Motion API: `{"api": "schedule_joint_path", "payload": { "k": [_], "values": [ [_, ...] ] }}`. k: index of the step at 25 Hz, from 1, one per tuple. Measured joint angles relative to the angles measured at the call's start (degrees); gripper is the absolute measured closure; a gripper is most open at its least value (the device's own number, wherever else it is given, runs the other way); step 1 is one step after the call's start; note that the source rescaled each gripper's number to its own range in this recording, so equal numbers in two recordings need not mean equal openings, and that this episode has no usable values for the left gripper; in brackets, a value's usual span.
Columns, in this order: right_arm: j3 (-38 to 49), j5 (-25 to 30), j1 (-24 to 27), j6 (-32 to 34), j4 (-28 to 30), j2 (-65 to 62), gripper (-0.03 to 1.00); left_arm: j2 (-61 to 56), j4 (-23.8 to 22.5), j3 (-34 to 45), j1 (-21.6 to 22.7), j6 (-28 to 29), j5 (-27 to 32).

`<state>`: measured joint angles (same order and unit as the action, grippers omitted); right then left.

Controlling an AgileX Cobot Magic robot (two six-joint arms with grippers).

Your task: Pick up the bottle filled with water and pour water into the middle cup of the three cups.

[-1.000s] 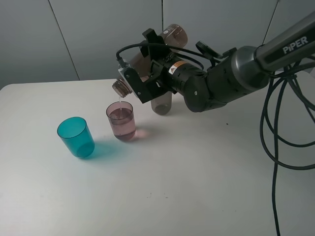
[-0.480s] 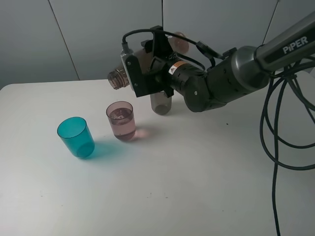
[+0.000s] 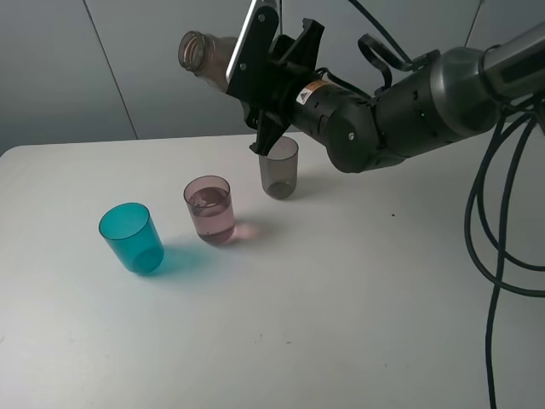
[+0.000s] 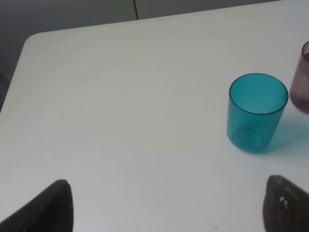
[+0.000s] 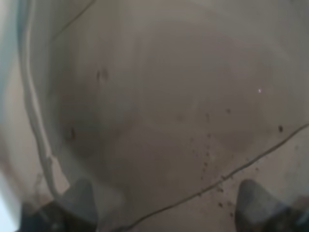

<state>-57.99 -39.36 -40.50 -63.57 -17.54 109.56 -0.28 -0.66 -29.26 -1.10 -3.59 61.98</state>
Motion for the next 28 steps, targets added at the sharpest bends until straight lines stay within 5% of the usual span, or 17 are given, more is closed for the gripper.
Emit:
{"api": "schedule_joint_path", "payload": {
  "k": [15,21,28],
  "values": [
    [13.7,2.2,1.3,33.7,-1.6,-16.9,0.95,0.0,0.0,0.0,0.0,0.0,0.0],
    [17.2,3.9,3.5,38.4,-2.8,-19.6,0.95,0.0,0.0,0.0,0.0,0.2,0.0],
    [17.5,13.5,11.6,45.6,-2.8,-21.0,0.95,0.0,0.0,0.0,0.0,0.2,0.0]
  ]
}}
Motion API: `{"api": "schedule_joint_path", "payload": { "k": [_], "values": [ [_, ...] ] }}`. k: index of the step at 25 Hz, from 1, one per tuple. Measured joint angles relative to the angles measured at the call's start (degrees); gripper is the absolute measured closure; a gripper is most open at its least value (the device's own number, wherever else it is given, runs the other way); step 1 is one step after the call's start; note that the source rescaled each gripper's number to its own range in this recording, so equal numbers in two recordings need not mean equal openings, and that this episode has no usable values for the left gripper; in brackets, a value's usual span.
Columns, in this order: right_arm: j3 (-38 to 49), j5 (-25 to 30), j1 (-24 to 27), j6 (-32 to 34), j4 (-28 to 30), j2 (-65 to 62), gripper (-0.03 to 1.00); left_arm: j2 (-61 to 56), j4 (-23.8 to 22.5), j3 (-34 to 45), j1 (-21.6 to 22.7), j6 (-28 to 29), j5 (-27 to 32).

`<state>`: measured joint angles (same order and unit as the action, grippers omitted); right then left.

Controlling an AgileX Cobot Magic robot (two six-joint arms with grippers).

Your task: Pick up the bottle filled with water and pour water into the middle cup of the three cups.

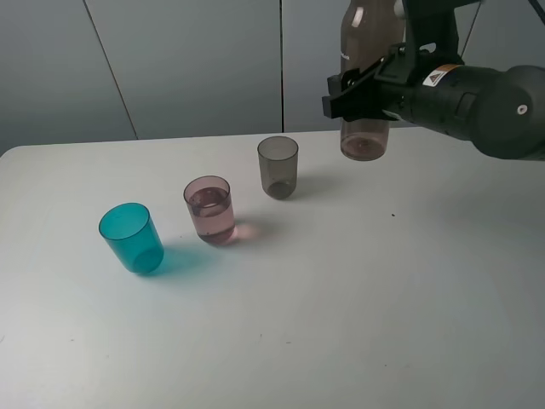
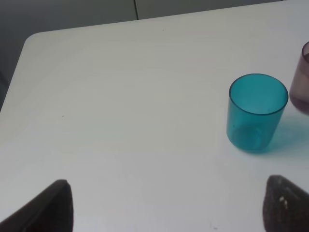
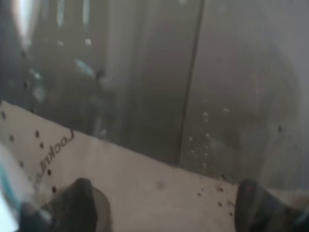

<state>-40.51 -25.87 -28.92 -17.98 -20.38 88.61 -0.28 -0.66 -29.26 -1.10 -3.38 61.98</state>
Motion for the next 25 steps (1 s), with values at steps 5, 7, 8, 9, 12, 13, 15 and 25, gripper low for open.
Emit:
{"api": "schedule_joint_path", "payload": {
  "k": [5,7,8,9,12,13,15,25],
  "values": [
    [0.0,0.5,6.2,0.6,3.6,0.3,0.95,0.0,0.0,0.0,0.0,0.0,0.0],
    [0.0,-1.7,8.6,1.9,7.0,1.5,0.95,0.0,0.0,0.0,0.0,0.0,0.0],
    [0.0,-3.4,9.7,3.0,8.3,2.6,0.95,0.0,0.0,0.0,0.0,0.0,0.0],
    [0.0,-5.0,10.4,4.0,9.4,3.9,0.95,0.0,0.0,0.0,0.0,0.0,0.0],
    [0.0,-11.5,11.6,5.7,11.5,8.5,0.95,0.0,0.0,0.0,0.0,0.0,0.0],
    [0.0,-12.9,11.6,6.0,11.9,9.9,0.95,0.0,0.0,0.0,0.0,0.0,0.0],
    [-0.4,-14.5,11.7,6.3,12.1,13.3,0.95,0.0,0.0,0.0,0.0,0.0,0.0],
    [-7.4,-17.9,11.7,12.2,13.2,26.2,0.95,0.0,0.0,0.0,0.0,0.0,0.0]
  ]
}}
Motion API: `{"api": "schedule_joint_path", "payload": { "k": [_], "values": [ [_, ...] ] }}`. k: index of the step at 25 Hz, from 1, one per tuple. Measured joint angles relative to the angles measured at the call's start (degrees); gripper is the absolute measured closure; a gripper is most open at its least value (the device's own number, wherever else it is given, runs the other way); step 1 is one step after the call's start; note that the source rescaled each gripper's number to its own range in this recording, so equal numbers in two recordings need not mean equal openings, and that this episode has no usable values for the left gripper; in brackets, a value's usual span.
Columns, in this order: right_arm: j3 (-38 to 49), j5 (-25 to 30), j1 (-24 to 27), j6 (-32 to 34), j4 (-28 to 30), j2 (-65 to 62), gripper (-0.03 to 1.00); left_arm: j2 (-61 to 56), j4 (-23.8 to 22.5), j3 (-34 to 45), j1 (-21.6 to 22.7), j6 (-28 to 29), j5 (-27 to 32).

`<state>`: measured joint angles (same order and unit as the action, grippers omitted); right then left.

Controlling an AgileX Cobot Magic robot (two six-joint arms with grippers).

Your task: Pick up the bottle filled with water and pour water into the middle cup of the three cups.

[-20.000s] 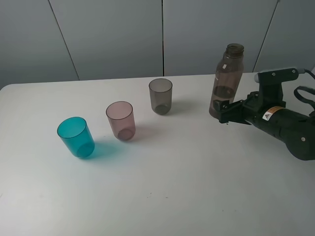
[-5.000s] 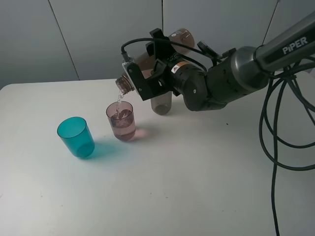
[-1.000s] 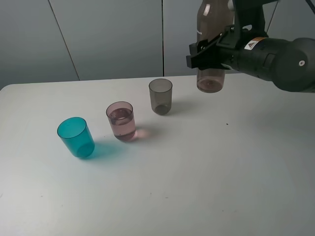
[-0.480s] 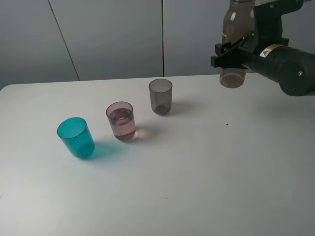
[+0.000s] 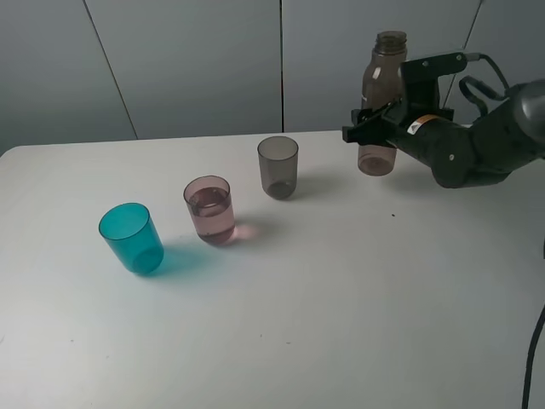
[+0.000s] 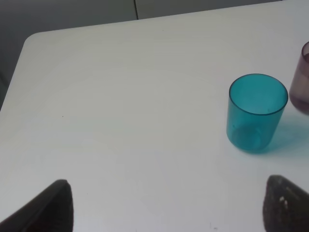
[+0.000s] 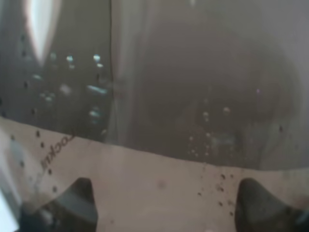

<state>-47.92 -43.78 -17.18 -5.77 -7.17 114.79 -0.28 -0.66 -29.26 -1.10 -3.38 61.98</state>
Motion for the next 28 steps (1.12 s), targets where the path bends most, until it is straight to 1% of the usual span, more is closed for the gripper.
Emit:
{"api": "schedule_joint_path", "payload": {
  "k": [4,8,12,19,23,24,25,28],
  "values": [
    [-2.9,-0.9,0.0,2.3,2.8,3.8,0.95,0.0,0.0,0.0,0.0,0.0,0.0],
    [-4.0,-1.9,0.0,4.4,4.7,6.7,0.95,0.0,0.0,0.0,0.0,0.0,0.0],
    [-4.2,-2.7,0.0,4.9,4.8,8.1,0.95,0.0,0.0,0.0,0.0,0.0,0.0],
    [-4.3,-2.6,0.0,5.8,5.0,8.9,0.95,0.0,0.0,0.0,0.0,0.0,0.0],
    [-4.3,-2.4,0.0,8.4,5.0,8.9,0.95,0.0,0.0,0.0,0.0,0.0,0.0],
    [-4.3,-2.3,0.0,8.9,5.0,8.9,0.92,0.0,0.0,0.0,0.0,0.0,0.0],
    [-4.3,-2.0,0.0,9.2,5.0,8.9,0.85,0.0,0.0,0.0,0.0,0.0,0.0],
    [-4.2,-0.1,0.0,9.6,5.1,8.8,0.60,0.0,0.0,0.0,0.0,0.0,0.0]
  ]
}}
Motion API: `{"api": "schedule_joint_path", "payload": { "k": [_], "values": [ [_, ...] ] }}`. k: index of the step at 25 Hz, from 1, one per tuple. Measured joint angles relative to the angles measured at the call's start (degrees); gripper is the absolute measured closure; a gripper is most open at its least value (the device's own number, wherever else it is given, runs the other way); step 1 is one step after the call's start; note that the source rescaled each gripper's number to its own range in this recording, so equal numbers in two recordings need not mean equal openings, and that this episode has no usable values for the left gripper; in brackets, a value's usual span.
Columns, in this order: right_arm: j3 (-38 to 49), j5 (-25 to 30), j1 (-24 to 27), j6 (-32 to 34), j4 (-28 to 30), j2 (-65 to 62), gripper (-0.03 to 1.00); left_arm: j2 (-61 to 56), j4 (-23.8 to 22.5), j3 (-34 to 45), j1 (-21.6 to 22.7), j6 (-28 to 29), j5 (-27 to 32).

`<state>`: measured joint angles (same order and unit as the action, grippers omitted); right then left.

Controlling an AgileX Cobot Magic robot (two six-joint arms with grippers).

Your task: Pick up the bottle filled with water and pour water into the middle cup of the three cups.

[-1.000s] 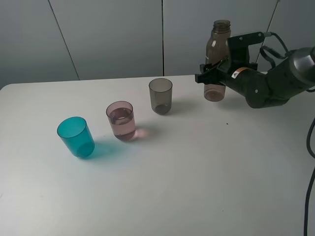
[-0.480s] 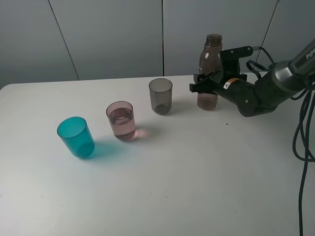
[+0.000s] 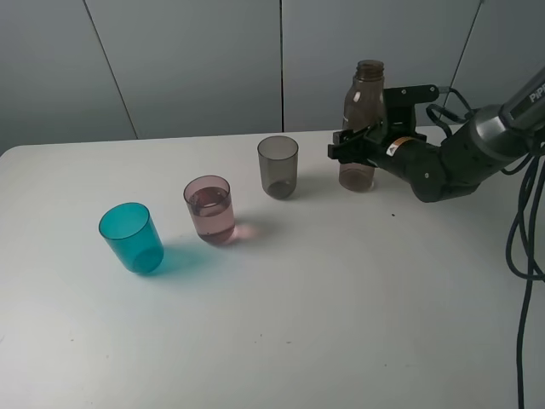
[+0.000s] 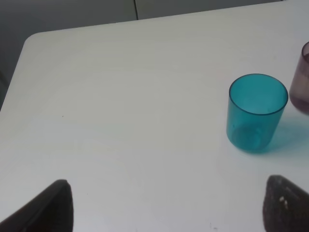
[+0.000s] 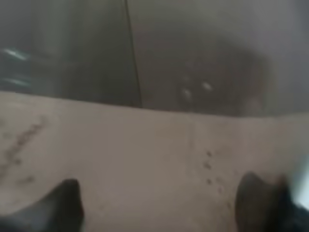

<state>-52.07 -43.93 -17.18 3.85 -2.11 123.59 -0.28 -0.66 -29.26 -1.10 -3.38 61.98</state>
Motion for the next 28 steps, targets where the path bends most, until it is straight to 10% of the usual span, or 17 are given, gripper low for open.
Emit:
{"api": "schedule_joint_path", "payload": {
  "k": [8,17,28],
  "values": [
    [4.6,2.2,0.0,0.1,0.0,-4.7,0.08,0.0,0.0,0.0,0.0,0.1,0.0],
    [16.0,6.2,0.0,-2.4,-1.5,-18.3,0.04,0.0,0.0,0.0,0.0,0.1,0.0],
    [15.6,41.8,0.0,-4.7,-1.6,-51.7,0.04,0.0,0.0,0.0,0.0,0.1,0.0]
  ]
}}
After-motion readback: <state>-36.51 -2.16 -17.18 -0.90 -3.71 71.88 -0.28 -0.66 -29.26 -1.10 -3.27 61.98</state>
